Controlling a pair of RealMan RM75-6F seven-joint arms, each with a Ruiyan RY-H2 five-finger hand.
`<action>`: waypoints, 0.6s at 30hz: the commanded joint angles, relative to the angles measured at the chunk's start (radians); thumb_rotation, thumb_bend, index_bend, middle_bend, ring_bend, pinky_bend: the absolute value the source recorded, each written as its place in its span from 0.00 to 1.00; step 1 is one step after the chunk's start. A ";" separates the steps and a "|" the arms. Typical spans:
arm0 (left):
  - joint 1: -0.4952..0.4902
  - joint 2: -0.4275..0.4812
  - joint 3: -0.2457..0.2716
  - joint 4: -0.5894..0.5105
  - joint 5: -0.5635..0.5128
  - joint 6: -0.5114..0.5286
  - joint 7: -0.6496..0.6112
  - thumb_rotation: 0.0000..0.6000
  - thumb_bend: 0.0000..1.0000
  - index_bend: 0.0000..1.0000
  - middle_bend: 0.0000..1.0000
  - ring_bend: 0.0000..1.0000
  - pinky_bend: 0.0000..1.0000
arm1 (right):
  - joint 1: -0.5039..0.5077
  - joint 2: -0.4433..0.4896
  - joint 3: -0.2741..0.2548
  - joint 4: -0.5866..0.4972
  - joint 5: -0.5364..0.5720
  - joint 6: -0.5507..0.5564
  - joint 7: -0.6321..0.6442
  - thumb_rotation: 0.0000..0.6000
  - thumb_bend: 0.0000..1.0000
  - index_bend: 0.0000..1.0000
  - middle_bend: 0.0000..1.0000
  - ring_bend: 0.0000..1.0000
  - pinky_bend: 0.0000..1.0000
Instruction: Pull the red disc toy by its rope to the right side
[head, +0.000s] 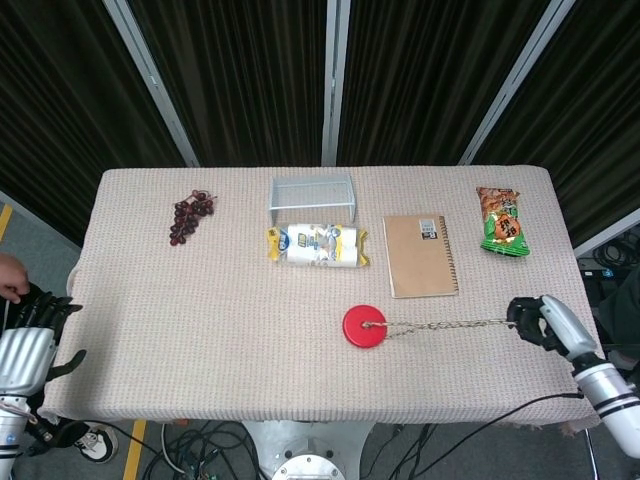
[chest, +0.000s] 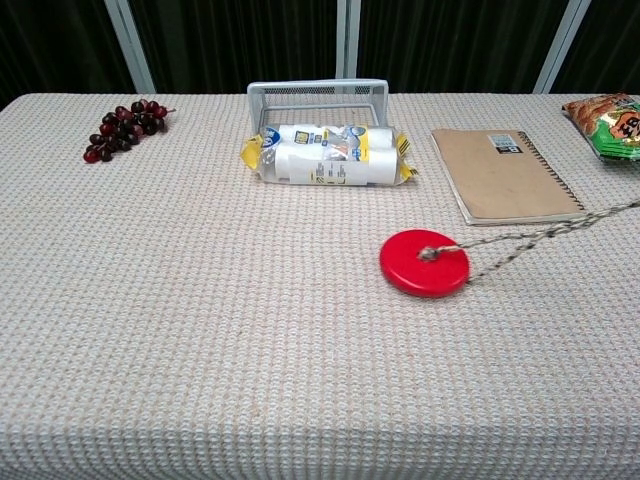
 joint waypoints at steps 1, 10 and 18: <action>-0.002 0.002 -0.001 -0.008 0.001 0.000 0.007 1.00 0.21 0.25 0.15 0.07 0.17 | -0.069 0.009 -0.001 0.088 0.043 0.049 0.103 1.00 1.00 0.97 0.82 0.81 0.80; -0.008 0.004 0.000 -0.027 0.001 -0.007 0.031 1.00 0.21 0.25 0.15 0.07 0.17 | -0.144 -0.012 0.061 0.246 0.147 0.056 0.297 1.00 1.00 0.97 0.82 0.81 0.80; -0.009 0.003 0.001 -0.028 -0.001 -0.008 0.033 1.00 0.21 0.25 0.15 0.07 0.17 | -0.190 -0.057 0.186 0.276 0.340 0.054 0.279 1.00 1.00 0.98 0.82 0.81 0.80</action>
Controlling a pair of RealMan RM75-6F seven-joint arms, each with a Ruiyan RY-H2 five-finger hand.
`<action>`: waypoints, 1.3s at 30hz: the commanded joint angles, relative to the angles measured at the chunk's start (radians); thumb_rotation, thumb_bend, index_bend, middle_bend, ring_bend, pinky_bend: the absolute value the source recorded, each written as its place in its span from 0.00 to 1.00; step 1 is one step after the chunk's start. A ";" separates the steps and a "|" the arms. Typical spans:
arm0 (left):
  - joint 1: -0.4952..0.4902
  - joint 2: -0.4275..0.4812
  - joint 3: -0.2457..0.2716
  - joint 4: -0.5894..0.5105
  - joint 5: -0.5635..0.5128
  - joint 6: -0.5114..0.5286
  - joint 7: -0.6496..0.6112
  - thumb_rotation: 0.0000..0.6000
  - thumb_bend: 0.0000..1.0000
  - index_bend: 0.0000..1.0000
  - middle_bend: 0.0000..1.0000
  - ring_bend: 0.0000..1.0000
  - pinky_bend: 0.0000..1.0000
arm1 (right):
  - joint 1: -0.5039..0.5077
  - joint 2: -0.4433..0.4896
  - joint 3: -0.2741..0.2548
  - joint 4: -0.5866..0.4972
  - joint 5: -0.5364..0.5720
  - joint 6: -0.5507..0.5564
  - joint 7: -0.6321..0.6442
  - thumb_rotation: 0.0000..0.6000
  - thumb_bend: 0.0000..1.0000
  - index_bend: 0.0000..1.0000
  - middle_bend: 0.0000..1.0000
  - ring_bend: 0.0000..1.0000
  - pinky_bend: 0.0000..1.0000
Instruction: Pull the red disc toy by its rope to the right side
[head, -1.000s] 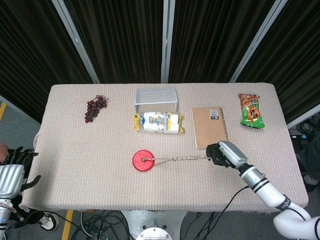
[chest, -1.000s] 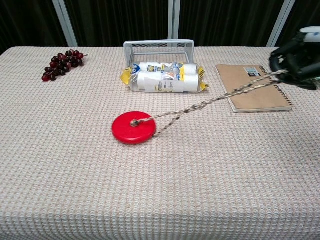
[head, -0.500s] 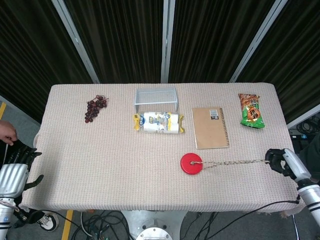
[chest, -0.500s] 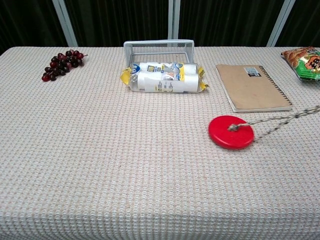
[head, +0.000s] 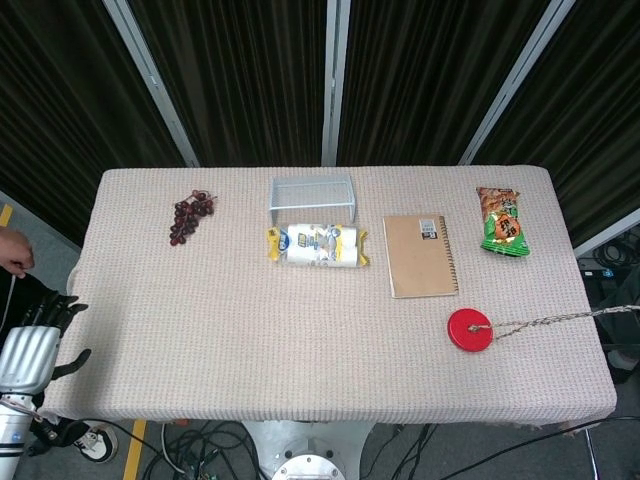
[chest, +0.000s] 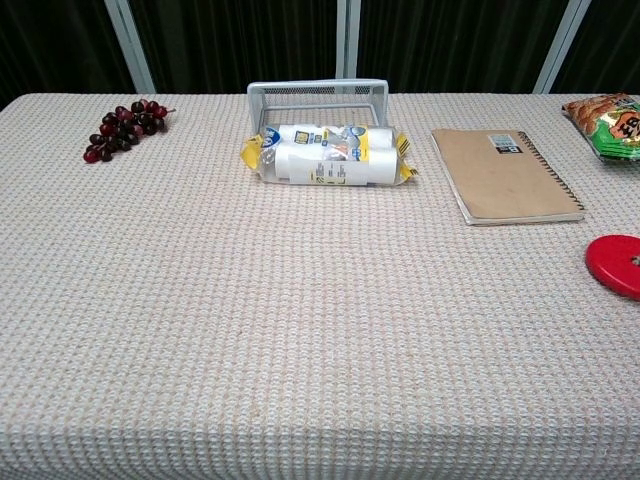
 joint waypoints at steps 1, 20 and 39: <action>0.000 0.000 0.000 0.001 0.000 0.000 -0.001 1.00 0.21 0.25 0.15 0.07 0.17 | -0.025 -0.032 0.085 -0.012 0.124 0.005 -0.049 1.00 1.00 0.98 0.82 0.81 0.80; 0.005 -0.003 0.004 0.015 -0.009 -0.001 -0.015 1.00 0.21 0.25 0.15 0.07 0.17 | 0.074 -0.077 0.059 -0.319 -0.219 0.067 -0.449 1.00 1.00 0.98 0.82 0.81 0.80; 0.004 -0.008 0.006 0.025 -0.007 -0.004 -0.027 1.00 0.21 0.25 0.15 0.07 0.17 | 0.086 0.018 0.017 -0.435 -0.083 -0.055 -0.944 1.00 0.06 0.00 0.00 0.00 0.00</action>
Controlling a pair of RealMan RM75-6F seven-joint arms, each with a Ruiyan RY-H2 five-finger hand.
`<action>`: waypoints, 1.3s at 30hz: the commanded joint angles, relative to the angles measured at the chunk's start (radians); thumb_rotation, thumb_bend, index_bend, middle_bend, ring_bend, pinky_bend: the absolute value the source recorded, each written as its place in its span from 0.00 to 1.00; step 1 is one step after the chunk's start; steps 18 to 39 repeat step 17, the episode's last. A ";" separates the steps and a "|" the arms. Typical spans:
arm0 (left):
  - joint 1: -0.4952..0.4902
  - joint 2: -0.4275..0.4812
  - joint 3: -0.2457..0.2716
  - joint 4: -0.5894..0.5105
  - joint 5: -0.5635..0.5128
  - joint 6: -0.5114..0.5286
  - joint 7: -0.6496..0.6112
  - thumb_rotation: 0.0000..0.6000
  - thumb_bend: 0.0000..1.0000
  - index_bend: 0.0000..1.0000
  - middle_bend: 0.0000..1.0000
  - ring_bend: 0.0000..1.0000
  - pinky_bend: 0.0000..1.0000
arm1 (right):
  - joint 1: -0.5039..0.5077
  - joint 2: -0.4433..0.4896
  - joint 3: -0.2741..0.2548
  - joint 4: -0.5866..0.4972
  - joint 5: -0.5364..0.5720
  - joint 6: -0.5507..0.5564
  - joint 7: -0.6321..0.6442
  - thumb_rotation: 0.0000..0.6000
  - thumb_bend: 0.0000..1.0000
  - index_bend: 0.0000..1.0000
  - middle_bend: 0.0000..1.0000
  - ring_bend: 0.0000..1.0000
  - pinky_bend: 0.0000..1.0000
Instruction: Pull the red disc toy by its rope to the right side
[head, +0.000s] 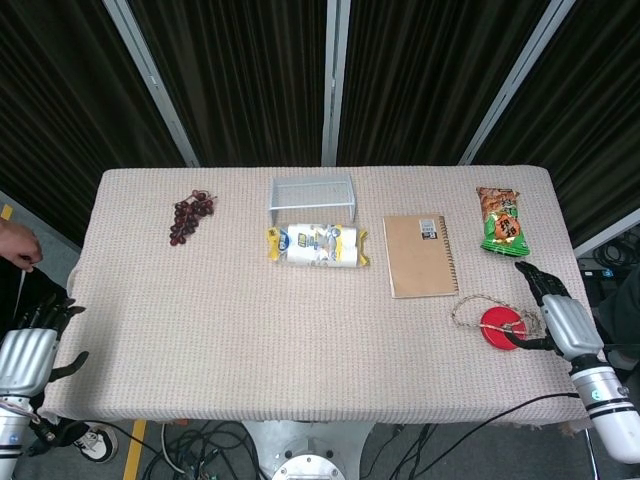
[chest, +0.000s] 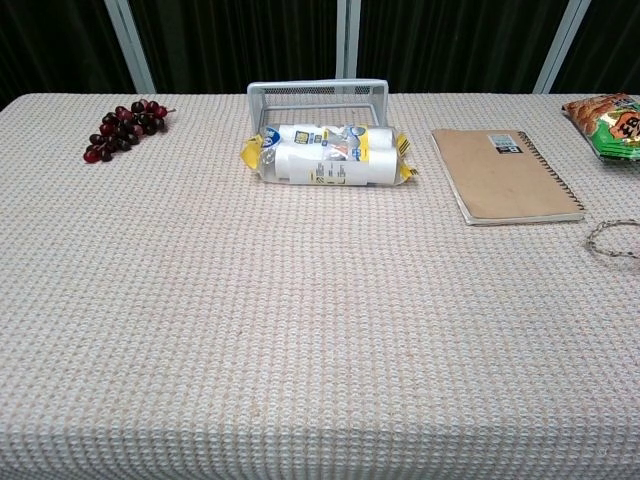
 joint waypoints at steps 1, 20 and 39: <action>0.000 0.000 -0.001 -0.001 0.001 0.002 0.001 1.00 0.21 0.25 0.15 0.07 0.17 | -0.017 0.006 0.006 -0.015 0.018 0.022 -0.013 1.00 0.07 0.00 0.00 0.00 0.00; -0.009 0.018 -0.018 -0.027 0.011 0.022 0.009 1.00 0.21 0.25 0.15 0.07 0.17 | -0.264 -0.240 -0.058 0.286 -0.114 0.476 -0.282 1.00 0.09 0.00 0.00 0.00 0.00; -0.009 0.018 -0.018 -0.027 0.011 0.022 0.009 1.00 0.21 0.25 0.15 0.07 0.17 | -0.264 -0.240 -0.058 0.286 -0.114 0.476 -0.282 1.00 0.09 0.00 0.00 0.00 0.00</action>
